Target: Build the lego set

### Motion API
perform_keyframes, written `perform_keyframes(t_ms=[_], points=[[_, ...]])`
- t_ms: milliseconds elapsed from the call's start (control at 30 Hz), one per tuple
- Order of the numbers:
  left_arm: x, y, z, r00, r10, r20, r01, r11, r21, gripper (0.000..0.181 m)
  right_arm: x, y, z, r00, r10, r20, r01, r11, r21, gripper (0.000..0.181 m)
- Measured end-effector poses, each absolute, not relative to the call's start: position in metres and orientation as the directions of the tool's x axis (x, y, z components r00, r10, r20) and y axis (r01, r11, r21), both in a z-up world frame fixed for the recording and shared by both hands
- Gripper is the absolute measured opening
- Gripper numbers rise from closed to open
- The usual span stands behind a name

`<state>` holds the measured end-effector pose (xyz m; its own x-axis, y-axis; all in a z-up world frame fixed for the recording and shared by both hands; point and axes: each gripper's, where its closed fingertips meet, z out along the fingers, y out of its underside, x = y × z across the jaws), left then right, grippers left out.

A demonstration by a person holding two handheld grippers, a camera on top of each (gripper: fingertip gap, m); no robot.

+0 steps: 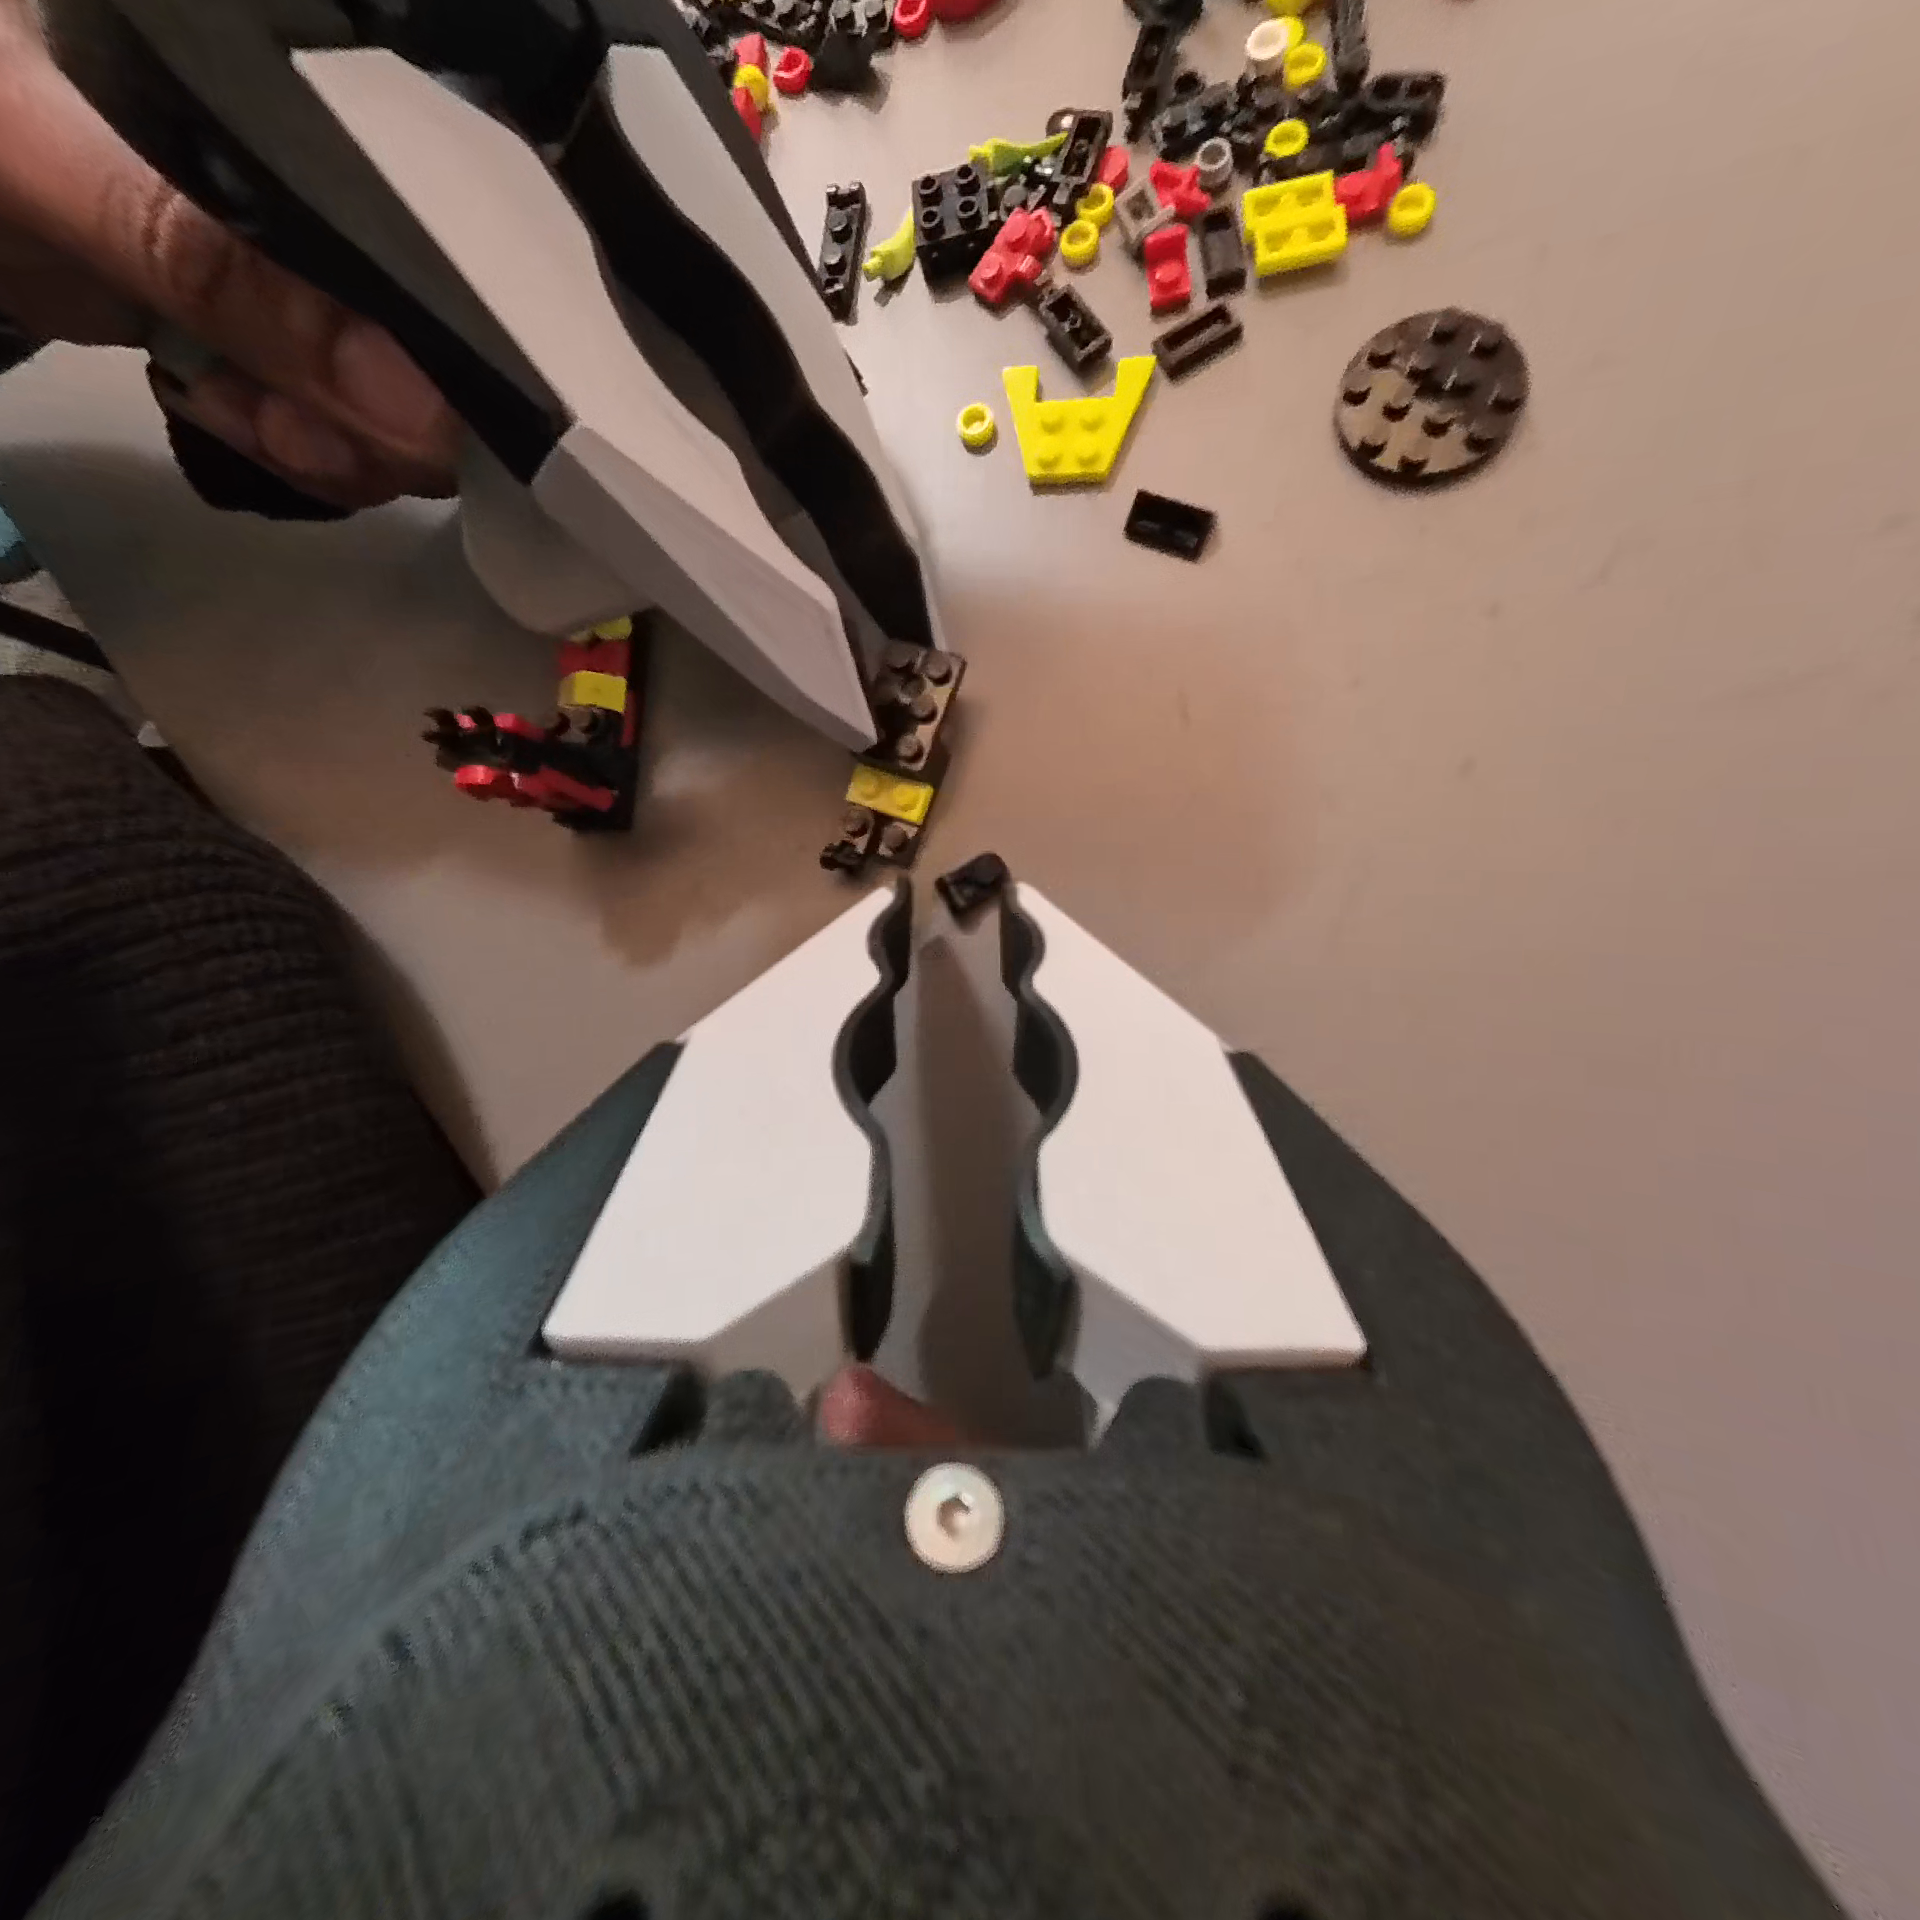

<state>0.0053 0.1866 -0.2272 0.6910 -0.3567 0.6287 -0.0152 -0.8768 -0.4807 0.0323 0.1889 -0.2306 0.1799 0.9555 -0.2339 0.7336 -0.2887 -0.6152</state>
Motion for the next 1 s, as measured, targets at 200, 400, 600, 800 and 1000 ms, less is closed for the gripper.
perform_keyframes(t_ms=[200, 400, 600, 800, 1000], points=[[0.005, 0.186, -0.227, 0.690, -0.354, 0.631, -0.013, -0.878, -0.478, 0.019, 0.031, 0.190, -0.234, 0.186, 0.959, -0.215, 0.739, -0.281, -0.613, 0.014], [0.004, 0.186, -0.227, 0.694, -0.353, 0.628, -0.015, -0.879, -0.477, 0.019, 0.025, 0.190, -0.234, 0.166, 0.960, -0.224, 0.724, -0.273, -0.634, 0.010], [0.004, 0.186, -0.227, 0.692, -0.350, 0.631, -0.014, -0.881, -0.473, 0.019, 0.025, 0.189, -0.235, 0.137, 0.976, -0.170, 0.739, -0.215, -0.639, 0.007], [0.003, 0.186, -0.227, 0.695, -0.345, 0.631, -0.008, -0.881, -0.472, 0.019, 0.025, 0.189, -0.234, 0.130, 0.981, -0.147, 0.742, -0.194, -0.642, 0.007], [0.003, 0.187, -0.227, 0.696, -0.324, 0.641, 0.015, -0.886, -0.464, 0.019, 0.020, 0.182, -0.224, 0.133, 0.971, -0.198, 0.706, -0.233, -0.669, 0.006]])
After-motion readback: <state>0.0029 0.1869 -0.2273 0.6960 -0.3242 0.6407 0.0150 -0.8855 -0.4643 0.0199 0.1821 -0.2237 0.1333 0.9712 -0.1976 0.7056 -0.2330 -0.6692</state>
